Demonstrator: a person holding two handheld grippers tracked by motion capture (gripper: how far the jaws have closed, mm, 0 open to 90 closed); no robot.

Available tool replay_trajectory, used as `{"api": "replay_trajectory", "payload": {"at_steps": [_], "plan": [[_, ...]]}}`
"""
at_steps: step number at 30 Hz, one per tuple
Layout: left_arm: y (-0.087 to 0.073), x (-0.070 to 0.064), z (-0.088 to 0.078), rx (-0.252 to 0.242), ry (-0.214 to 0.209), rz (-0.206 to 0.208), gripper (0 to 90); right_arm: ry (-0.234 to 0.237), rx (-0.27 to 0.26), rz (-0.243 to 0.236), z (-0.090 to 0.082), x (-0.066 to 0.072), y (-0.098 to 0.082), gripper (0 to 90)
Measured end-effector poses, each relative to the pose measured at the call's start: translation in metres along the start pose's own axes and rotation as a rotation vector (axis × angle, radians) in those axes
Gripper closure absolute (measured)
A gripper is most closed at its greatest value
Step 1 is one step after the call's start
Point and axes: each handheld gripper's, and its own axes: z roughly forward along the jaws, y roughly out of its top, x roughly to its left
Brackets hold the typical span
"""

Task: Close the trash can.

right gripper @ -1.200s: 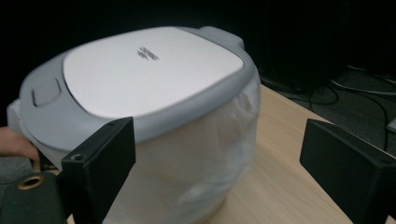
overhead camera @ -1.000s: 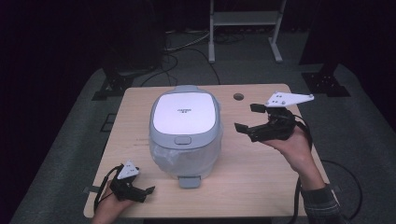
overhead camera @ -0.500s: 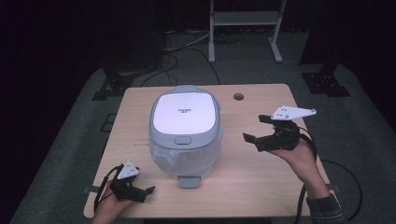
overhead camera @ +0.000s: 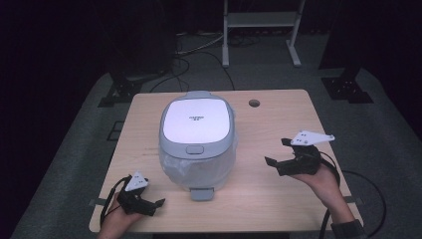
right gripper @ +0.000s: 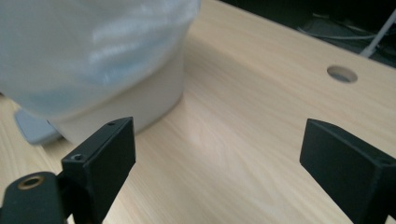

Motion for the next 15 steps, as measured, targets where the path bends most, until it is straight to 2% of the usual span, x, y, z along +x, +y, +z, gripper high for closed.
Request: {"api": "replay_trajectory", "payload": {"at_steps": [9,15], "plan": [[0.0,0.0,0.0,0.0,0.0,0.0,0.0,-0.015,0.067,0.019,0.004,-0.003,-0.039,9.6],[0.0,0.0,0.0,-0.002,0.001,-0.002,0.0,-0.03,0.095,0.038,0.004,-0.006,-0.057,9.6]]}}
